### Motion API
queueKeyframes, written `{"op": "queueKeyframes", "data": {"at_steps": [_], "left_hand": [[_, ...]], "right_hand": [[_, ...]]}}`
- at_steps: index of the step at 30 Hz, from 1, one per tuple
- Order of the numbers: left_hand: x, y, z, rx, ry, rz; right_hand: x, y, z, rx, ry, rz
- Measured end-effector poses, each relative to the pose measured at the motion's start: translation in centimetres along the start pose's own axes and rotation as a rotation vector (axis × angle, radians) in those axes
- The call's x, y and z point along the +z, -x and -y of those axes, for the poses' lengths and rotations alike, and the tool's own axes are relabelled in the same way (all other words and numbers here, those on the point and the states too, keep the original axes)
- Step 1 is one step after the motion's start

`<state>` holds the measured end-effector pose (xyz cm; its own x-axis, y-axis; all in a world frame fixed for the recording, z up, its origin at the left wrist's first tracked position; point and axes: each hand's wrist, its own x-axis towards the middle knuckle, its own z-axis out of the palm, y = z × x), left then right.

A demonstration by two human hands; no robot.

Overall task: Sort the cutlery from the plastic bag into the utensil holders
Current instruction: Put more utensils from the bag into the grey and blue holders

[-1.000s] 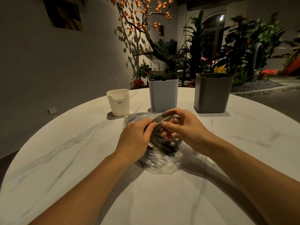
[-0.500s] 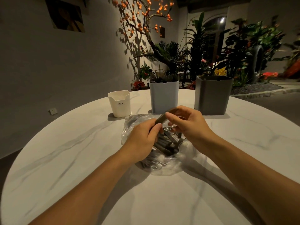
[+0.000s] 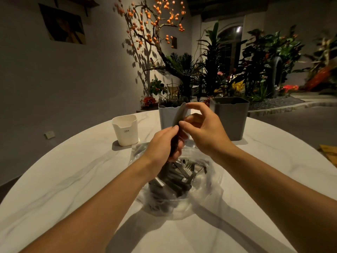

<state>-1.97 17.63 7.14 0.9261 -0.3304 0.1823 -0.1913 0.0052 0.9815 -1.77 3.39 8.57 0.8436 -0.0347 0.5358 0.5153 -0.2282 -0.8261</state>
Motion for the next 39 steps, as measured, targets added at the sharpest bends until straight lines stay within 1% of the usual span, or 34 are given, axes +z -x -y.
{"op": "queueKeyframes", "data": {"at_steps": [5, 12, 14, 16, 18, 21, 23, 27, 29, 31, 33, 34, 35, 37, 39], "left_hand": [[1.9, -2.8, -1.7, 0.087, -0.116, -0.03], [5.2, -7.8, -4.0, 0.068, 0.0, 0.031], [6.2, -9.4, -4.4, 0.109, -0.079, 0.005], [6.9, -11.0, -4.6, 0.179, -0.25, -0.061], [7.4, -12.5, -5.0, 0.192, -0.298, -0.089], [8.5, -14.3, -5.7, 0.118, -0.212, -0.013], [9.3, -15.7, -6.4, 0.115, -0.171, 0.022], [10.7, -18.3, -8.2, 0.155, -0.03, 0.05], [11.1, -19.5, -8.6, 0.132, 0.03, 0.066], [11.3, -20.7, -8.2, 0.071, 0.051, 0.095], [11.4, -21.7, -7.3, 0.002, 0.002, 0.117], [11.4, -22.2, -6.6, -0.016, -0.03, 0.102], [11.3, -22.7, -6.0, -0.021, -0.049, 0.057], [10.8, -23.6, -4.7, 0.004, -0.051, -0.088], [10.0, -24.4, -3.7, 0.043, -0.048, -0.192]], "right_hand": [[-2.9, -2.8, 0.9, -0.093, 0.162, 0.004], [-7.5, -7.0, 1.6, -0.12, 0.251, -0.013], [-8.8, -8.0, 1.6, -0.145, 0.275, -0.033], [-10.0, -8.8, 1.6, -0.173, 0.297, -0.063], [-11.2, -9.7, 1.6, -0.199, 0.313, -0.105], [-13.0, -11.2, 1.5, -0.259, 0.354, -0.184], [-13.9, -12.2, 1.7, -0.317, 0.402, -0.233], [-15.5, -14.5, 2.1, -0.468, 0.496, -0.277], [-16.1, -15.6, 1.7, -0.534, 0.558, -0.298], [-16.5, -16.5, 0.7, -0.568, 0.639, -0.301], [-16.5, -16.8, -1.1, -0.531, 0.676, -0.267], [-16.5, -16.8, -2.2, -0.486, 0.678, -0.242], [-16.5, -16.7, -3.5, -0.434, 0.682, -0.221], [-16.3, -16.3, -5.8, -0.319, 0.717, -0.174], [-16.1, -15.8, -7.4, -0.154, 0.783, -0.077]]}}
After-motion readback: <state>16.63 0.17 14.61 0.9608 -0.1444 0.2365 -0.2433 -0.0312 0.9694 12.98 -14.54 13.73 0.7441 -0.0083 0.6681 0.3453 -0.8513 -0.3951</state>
